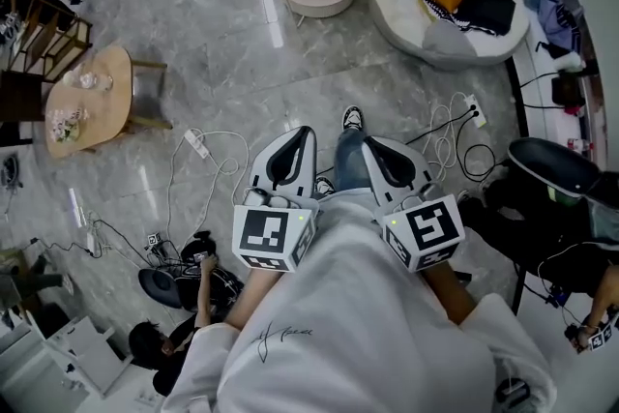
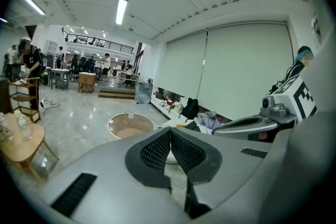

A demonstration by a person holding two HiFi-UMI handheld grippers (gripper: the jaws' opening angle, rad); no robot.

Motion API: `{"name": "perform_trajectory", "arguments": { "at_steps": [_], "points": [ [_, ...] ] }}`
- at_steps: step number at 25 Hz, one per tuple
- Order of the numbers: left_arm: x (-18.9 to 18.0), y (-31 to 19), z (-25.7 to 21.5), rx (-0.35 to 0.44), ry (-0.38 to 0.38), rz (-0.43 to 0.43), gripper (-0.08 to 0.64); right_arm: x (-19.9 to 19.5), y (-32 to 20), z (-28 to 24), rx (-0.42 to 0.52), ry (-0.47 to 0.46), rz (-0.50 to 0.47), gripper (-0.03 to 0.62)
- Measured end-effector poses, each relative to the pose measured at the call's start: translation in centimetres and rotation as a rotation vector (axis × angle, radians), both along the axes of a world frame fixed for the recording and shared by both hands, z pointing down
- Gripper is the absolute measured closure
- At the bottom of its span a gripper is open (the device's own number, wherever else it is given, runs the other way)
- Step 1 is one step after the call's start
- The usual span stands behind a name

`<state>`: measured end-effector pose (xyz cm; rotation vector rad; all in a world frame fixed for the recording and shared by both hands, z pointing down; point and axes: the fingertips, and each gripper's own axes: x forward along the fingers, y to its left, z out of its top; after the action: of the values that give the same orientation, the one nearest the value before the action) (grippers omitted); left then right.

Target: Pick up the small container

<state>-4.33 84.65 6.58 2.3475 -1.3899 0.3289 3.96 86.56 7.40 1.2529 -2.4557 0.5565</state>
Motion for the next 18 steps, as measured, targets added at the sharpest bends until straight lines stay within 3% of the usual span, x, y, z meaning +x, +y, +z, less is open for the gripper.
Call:
{"name": "perform_trajectory", "arguments": {
  "at_steps": [7,15,18],
  "points": [
    [1.5,-6.7,0.7,-0.029,-0.026,0.017,0.541,0.9,-6.8,0.4,-0.033,-0.063,-0.026,0.578],
    [3.8,-14.5,1.3,-0.063,-0.044,0.012,0.542,3.0,-15.5,0.8,0.003,-0.083,-0.046,0.578],
    [4.6,-17.3,1.6,-0.077,-0.051,0.012,0.541,3.4,-18.1,1.4,-0.036,-0.106,-0.070,0.578]
  ]
}}
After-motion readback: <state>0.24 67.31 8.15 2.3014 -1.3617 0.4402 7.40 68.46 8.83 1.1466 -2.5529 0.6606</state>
